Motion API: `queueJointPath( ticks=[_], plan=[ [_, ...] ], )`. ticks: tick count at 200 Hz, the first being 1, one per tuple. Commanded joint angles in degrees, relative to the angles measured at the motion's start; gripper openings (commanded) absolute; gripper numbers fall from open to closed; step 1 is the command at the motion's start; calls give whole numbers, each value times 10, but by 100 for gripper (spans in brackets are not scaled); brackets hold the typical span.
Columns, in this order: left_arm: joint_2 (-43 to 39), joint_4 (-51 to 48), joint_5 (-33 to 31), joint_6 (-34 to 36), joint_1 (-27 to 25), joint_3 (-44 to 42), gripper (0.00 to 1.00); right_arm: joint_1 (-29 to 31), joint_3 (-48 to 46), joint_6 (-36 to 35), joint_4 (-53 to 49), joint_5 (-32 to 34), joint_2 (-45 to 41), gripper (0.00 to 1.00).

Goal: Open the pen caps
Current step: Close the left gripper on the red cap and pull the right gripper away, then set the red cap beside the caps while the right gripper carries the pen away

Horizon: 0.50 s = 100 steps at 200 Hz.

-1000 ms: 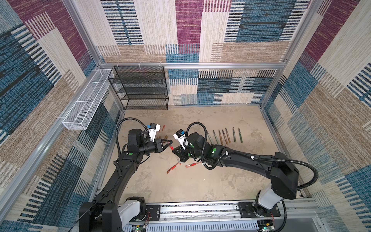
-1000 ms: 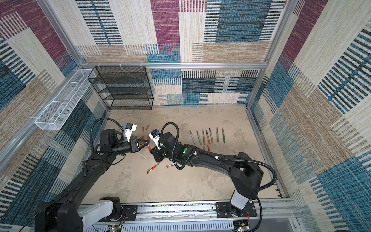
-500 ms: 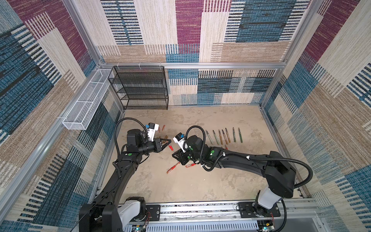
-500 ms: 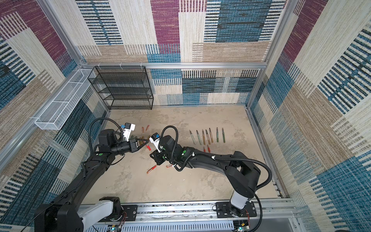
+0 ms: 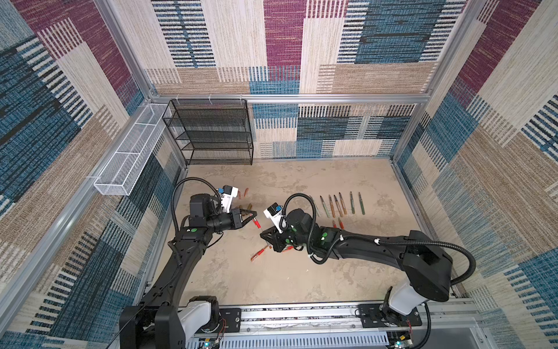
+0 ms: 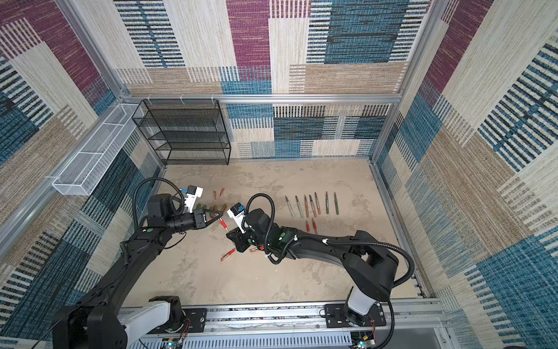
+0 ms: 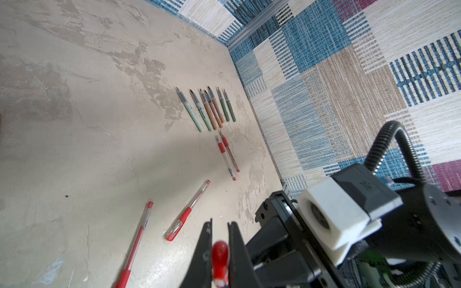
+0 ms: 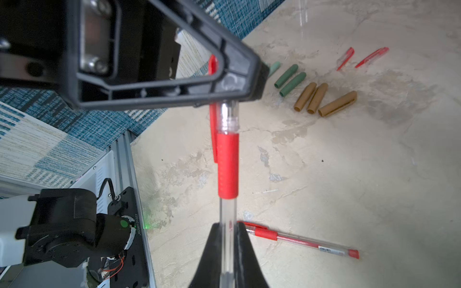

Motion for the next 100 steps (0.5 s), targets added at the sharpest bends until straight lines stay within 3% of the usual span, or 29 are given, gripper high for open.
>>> queueJointPath(
  ticks=[1,57,100],
  plan=[
    [2,35,-51,9,14,24,0,1,-34,30,-70,10,-13,0],
    [20,-52,-105,53,39,102,0,0,-88,33,-81,44,-67,0],
    [76,-125,-215,125,40,181,0,-9,-124,41,-97,88,-130,0]
  ],
)
